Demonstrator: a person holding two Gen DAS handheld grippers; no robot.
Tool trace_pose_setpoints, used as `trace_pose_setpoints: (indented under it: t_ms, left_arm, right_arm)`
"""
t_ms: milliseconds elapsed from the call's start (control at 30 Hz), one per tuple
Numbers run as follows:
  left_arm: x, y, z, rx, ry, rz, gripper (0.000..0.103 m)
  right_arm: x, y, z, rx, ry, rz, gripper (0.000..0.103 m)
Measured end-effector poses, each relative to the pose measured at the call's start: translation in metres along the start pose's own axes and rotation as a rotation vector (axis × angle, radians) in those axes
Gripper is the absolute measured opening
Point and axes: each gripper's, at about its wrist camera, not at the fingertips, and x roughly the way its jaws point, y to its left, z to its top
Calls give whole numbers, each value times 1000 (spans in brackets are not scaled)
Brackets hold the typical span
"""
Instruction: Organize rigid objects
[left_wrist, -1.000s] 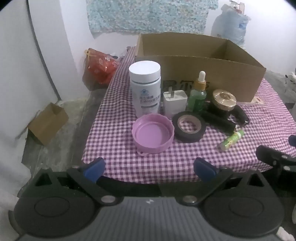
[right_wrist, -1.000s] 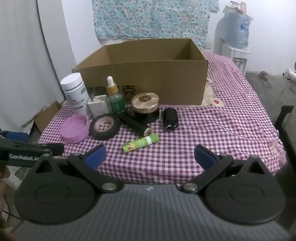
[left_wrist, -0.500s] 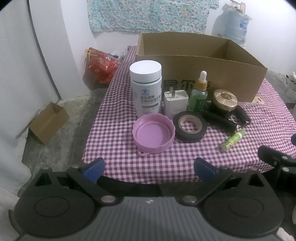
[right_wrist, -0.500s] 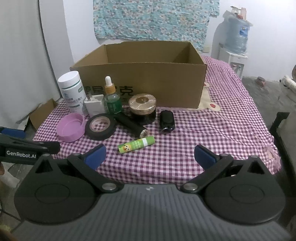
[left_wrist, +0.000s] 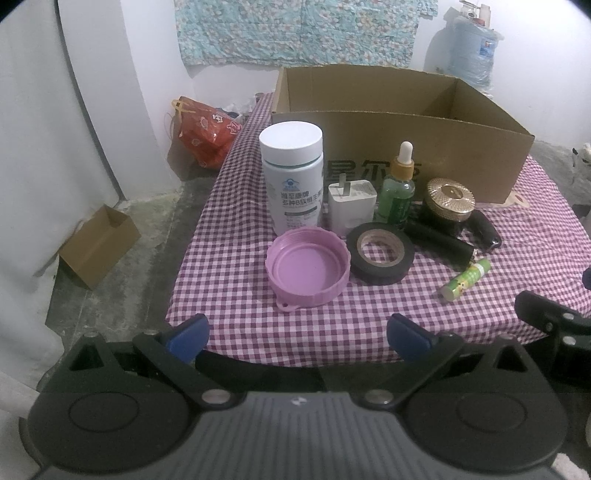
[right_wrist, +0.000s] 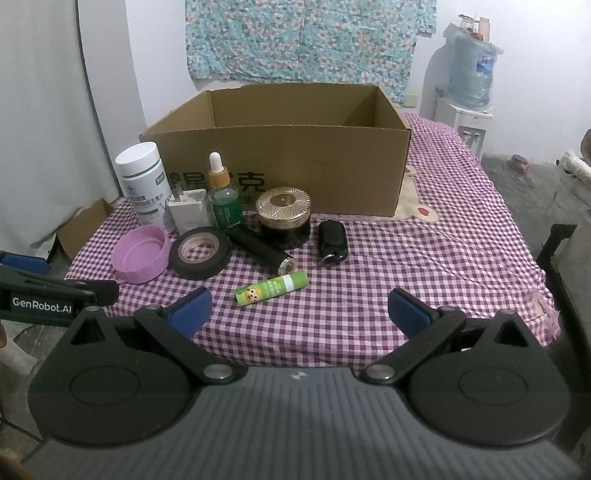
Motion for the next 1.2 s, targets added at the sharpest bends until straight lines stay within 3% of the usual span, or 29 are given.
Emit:
trace_pose_setpoints:
  t_ms: [1200]
  left_arm:
    - [1, 1, -3, -2, 13, -15, 103]
  right_arm:
    - [4, 4, -2, -16, 4, 8, 102]
